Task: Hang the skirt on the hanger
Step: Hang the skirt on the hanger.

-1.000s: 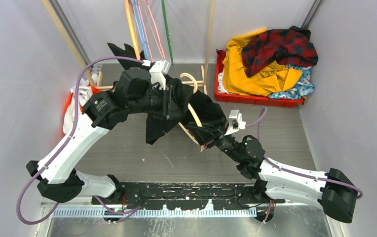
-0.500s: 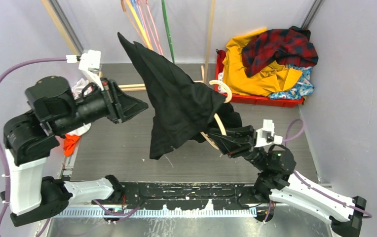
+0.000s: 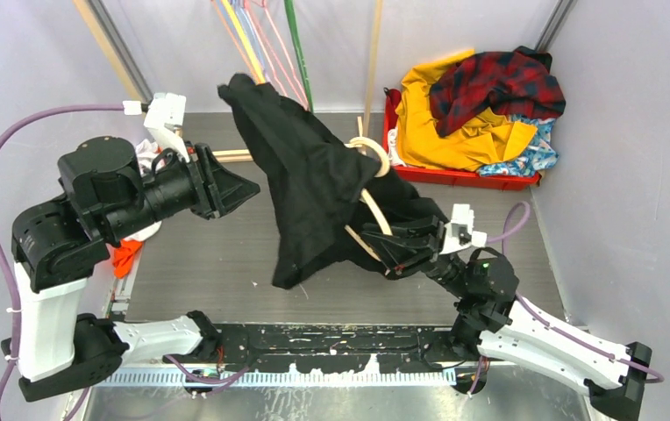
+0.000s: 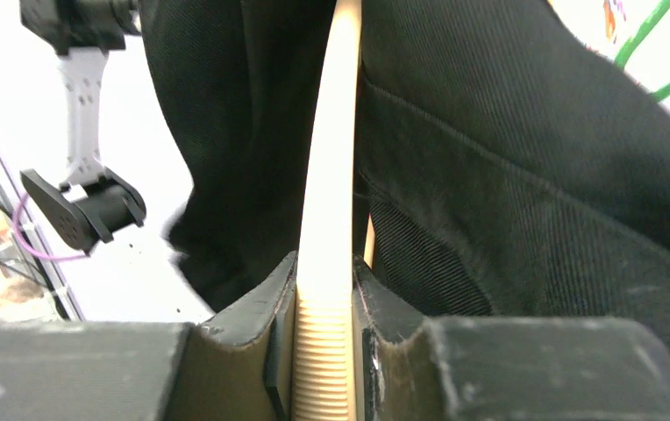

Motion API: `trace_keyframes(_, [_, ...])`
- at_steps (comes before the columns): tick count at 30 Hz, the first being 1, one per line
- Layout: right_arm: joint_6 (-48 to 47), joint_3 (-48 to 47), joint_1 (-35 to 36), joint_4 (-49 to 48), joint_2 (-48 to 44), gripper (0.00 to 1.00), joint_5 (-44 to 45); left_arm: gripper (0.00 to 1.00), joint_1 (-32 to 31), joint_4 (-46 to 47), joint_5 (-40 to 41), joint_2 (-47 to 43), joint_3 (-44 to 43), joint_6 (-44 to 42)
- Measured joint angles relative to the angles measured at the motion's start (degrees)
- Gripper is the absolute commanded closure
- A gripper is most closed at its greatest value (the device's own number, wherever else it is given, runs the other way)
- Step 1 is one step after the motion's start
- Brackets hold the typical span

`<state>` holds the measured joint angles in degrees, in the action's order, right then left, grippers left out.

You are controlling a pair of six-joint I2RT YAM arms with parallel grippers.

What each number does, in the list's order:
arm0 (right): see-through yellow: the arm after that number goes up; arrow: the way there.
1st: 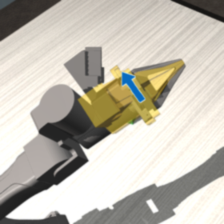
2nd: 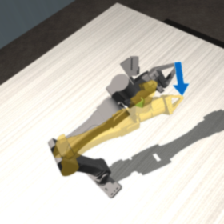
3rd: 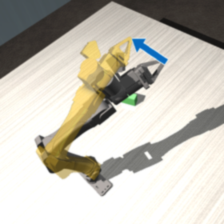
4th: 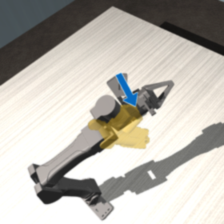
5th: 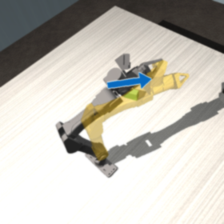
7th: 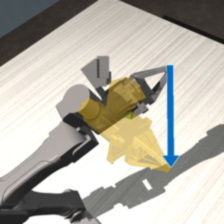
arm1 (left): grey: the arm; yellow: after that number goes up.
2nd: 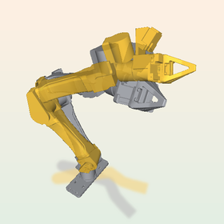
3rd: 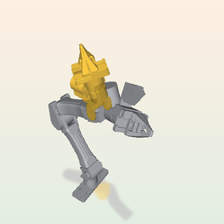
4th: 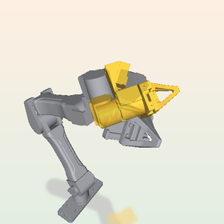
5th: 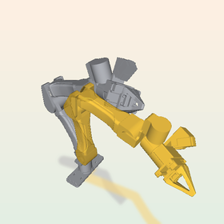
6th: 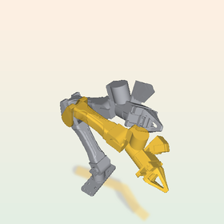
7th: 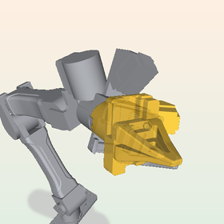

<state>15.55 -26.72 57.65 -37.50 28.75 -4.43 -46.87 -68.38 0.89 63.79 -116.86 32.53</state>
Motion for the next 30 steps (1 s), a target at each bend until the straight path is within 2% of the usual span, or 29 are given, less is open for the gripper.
trace_keyframes(5, [0.00,0.37,0.00,3.85,1.38,0.98,-0.44,0.70,0.00,-0.04,0.42,1.01,-0.55,0.02])
trace_keyframes(9, [-0.02,0.37,0.00,2.93,2.60,0.98,-0.85,0.64,0.00,0.02,1.62,1.36,-2.54,0.04])
trace_keyframes(12, [-0.04,0.37,0.00,1.38,4.68,0.98,-1.46,0.37,0.00,0.33,2.64,1.09,-4.20,0.11])
trace_keyframes(14, [-0.20,0.37,0.00,0.61,6.34,0.98,-1.79,0.07,0.00,1.16,3.13,1.07,-4.83,0.63])
trace_keyframes(15, [-0.26,0.37,0.00,0.35,7.23,0.98,-1.92,0.03,0.00,1.64,3.19,1.07,-4.92,1.14])
trace_keyframes(20, [-0.72,0.35,0.00,-1.40,11.39,0.98,-2.14,0.01,0.00,4.11,4.59,0.17,-4.46,4.72])
trace_keyframes(30, [-1.64,-0.74,0.00,-8.94,19.58,0.98,-3.13,0.01,0.00,9.49,8.87,-0.92,4.02,9.01])
